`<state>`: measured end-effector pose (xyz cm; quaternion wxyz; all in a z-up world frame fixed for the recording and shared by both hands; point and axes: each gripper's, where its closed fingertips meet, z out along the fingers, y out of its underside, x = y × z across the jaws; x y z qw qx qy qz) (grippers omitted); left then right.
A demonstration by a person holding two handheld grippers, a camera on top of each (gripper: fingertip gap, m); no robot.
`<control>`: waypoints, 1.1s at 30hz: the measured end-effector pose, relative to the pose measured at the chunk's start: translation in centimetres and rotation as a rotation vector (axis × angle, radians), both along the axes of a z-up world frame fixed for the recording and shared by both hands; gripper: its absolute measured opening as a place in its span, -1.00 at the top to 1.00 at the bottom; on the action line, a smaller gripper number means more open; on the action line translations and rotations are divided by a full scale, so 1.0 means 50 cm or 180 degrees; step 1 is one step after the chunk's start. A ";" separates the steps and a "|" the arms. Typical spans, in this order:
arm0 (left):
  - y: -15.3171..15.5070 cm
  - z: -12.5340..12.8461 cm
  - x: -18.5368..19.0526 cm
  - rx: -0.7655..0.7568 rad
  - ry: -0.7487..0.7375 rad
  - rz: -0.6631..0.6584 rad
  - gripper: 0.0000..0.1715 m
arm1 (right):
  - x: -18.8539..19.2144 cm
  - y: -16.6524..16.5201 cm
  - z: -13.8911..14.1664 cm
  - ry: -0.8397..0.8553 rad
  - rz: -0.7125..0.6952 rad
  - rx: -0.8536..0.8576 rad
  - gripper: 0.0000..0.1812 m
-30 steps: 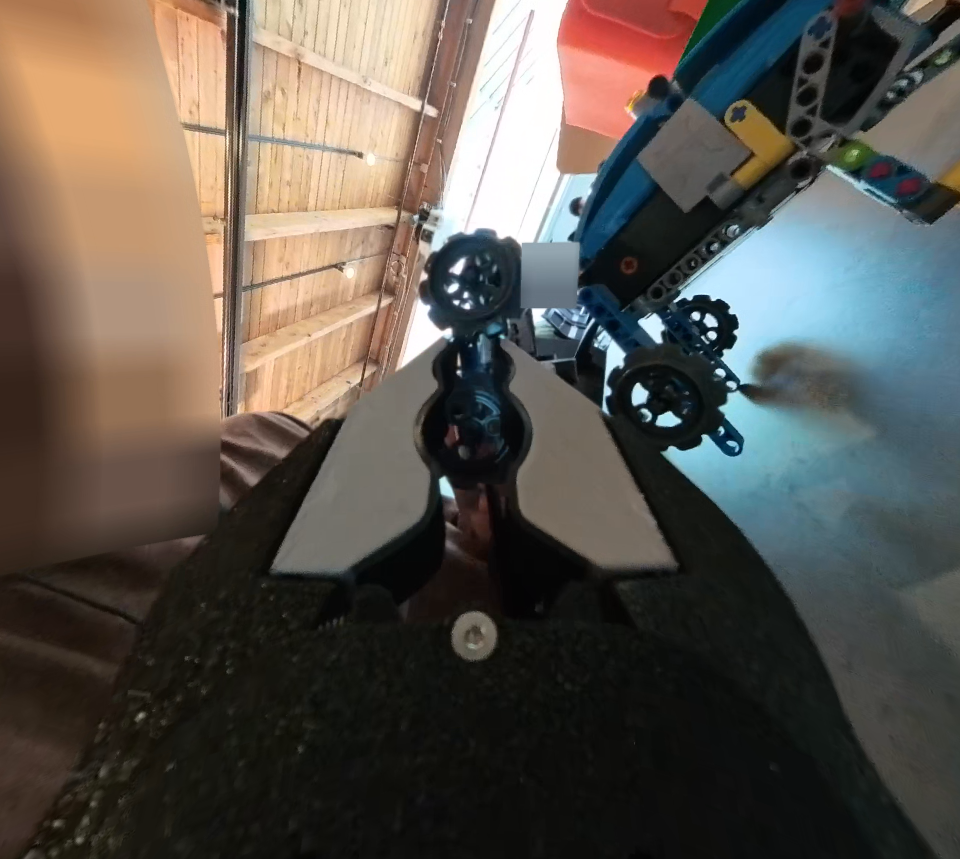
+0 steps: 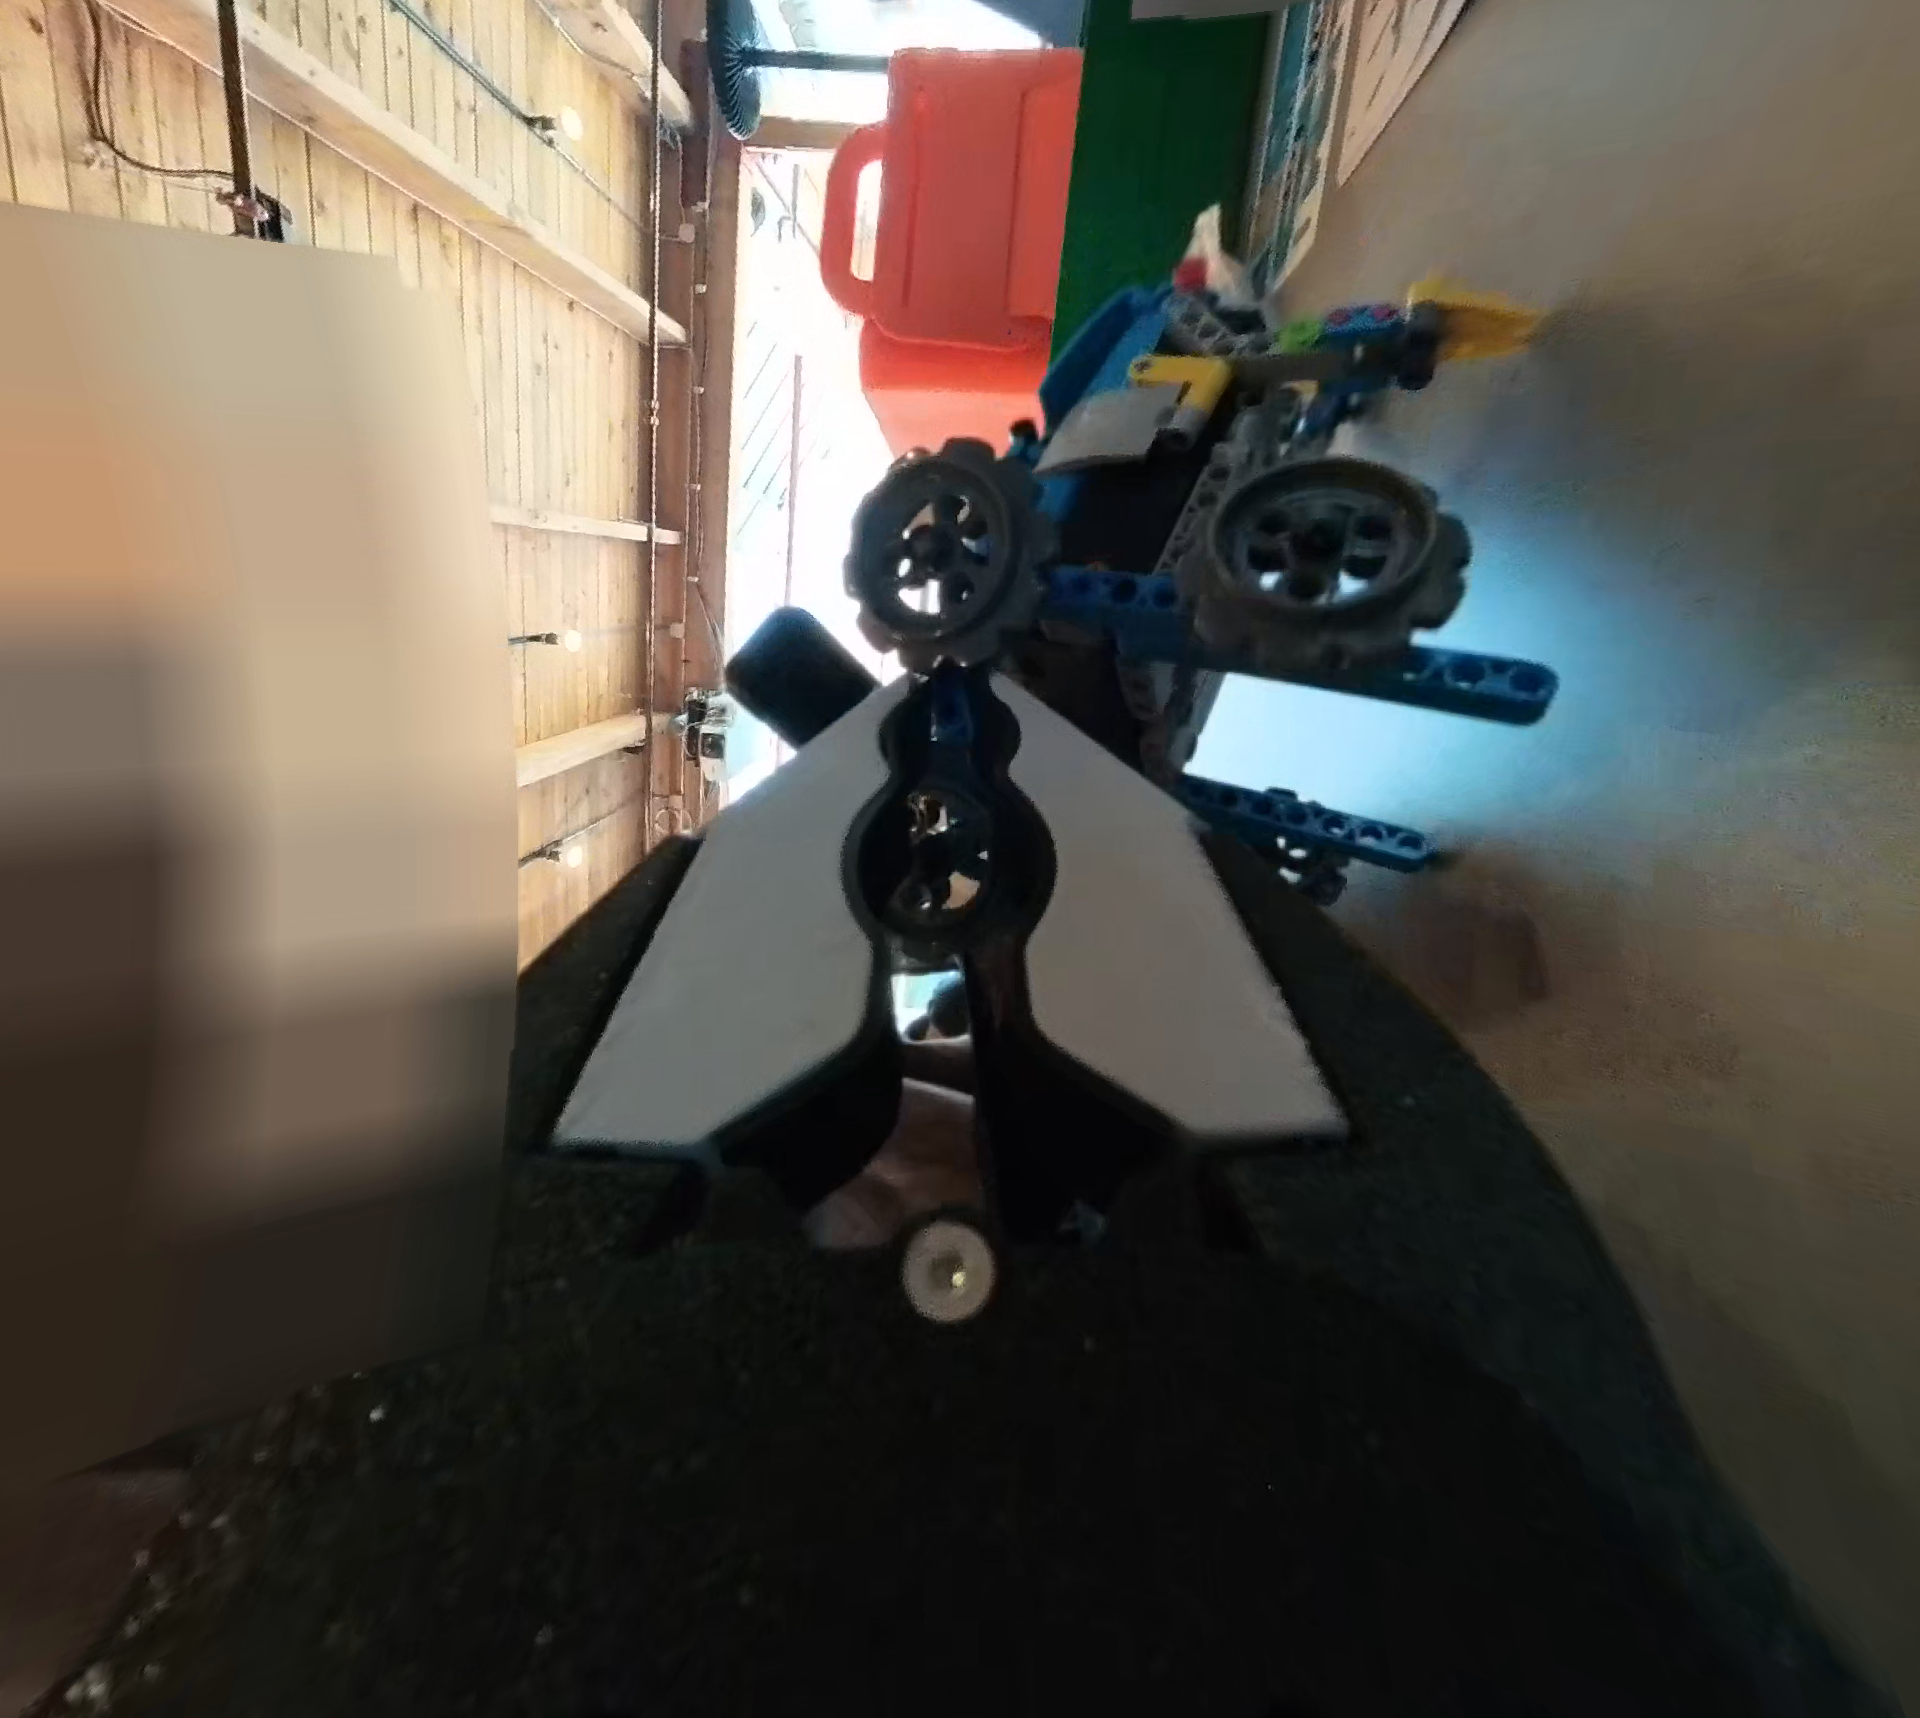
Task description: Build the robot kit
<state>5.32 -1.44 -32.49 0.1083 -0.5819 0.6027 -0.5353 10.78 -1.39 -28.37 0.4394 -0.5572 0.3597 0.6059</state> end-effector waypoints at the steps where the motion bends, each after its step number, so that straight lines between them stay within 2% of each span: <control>1: -0.006 0.000 0.007 -0.0021 0.0030 0.0034 0.58 | 0.012 -0.008 0.002 -0.0020 0.0028 -0.0046 0.93; 4: -0.006 -0.002 0.027 -0.0107 0.0096 0.0177 0.59 | 0.053 -0.013 0.008 -0.0374 0.0159 -0.0207 0.94; 6: 0.001 -0.011 0.036 -0.0079 0.0154 0.0306 0.75 | 0.061 -0.001 0.009 -0.0630 0.0414 -0.0319 0.94; 7: 0.004 -0.018 0.039 -0.0030 0.0177 0.0349 0.84 | 0.062 0.008 0.014 -0.0689 0.0566 -0.0343 0.92; 10: 0.006 -0.021 0.042 0.0102 0.0140 0.0407 0.87 | 0.057 0.038 0.023 -0.0817 0.1028 -0.0450 0.92; 14: 0.013 -0.023 0.048 0.0321 0.0047 0.0532 0.92 | 0.034 0.044 0.002 -0.0910 0.1467 -0.0786 0.90; 18: 0.015 -0.023 0.050 0.0303 0.0012 0.0545 0.92 | 0.045 0.051 0.006 -0.0964 0.1492 -0.0965 0.92; 21: 0.017 -0.023 0.050 0.0221 0.0009 0.0541 0.91 | 0.056 0.047 -0.003 -0.1253 0.1557 -0.1146 0.92; 33: 0.019 -0.026 0.057 0.0396 -0.0077 0.0545 0.94 | 0.051 0.048 -0.005 -0.0730 0.1683 -0.1488 0.88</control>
